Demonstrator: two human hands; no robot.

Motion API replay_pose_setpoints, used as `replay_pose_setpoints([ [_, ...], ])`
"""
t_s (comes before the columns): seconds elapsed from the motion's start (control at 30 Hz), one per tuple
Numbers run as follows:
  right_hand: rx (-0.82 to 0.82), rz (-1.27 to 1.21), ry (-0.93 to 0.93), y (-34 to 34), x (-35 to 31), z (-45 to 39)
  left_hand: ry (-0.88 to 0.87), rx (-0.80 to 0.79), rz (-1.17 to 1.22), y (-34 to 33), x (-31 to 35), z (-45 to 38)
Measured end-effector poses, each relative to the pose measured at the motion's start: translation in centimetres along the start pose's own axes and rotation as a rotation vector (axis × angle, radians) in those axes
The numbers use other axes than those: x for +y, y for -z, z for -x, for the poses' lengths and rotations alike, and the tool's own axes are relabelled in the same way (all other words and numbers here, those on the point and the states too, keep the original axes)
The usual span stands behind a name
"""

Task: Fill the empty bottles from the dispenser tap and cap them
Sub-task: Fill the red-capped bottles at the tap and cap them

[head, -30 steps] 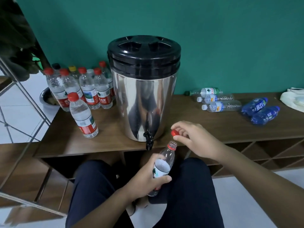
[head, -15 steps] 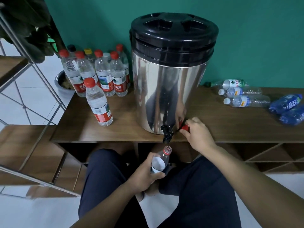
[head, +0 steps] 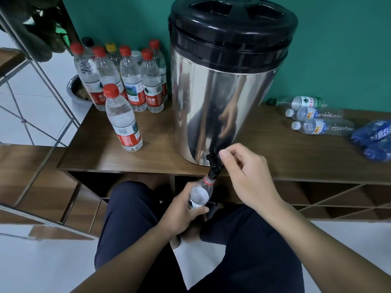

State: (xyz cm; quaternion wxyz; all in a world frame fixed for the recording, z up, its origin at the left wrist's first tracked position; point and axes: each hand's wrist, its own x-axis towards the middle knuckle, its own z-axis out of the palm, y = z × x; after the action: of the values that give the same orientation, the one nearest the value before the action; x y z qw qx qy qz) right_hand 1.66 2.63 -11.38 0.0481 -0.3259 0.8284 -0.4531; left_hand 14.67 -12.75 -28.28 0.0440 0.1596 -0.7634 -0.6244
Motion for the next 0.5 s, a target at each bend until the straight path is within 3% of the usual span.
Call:
replay_pose_setpoints([
  [0.27,-0.143,0.035,0.027,-0.4,0.1,-1.1,-0.022,0.001,-0.048,0.3,0.4,-0.7],
  [0.5,-0.152,-0.448,-0.277,-0.4,3.0,-0.7,-0.022,0.012,-0.006,-0.3,0.5,-0.8],
])
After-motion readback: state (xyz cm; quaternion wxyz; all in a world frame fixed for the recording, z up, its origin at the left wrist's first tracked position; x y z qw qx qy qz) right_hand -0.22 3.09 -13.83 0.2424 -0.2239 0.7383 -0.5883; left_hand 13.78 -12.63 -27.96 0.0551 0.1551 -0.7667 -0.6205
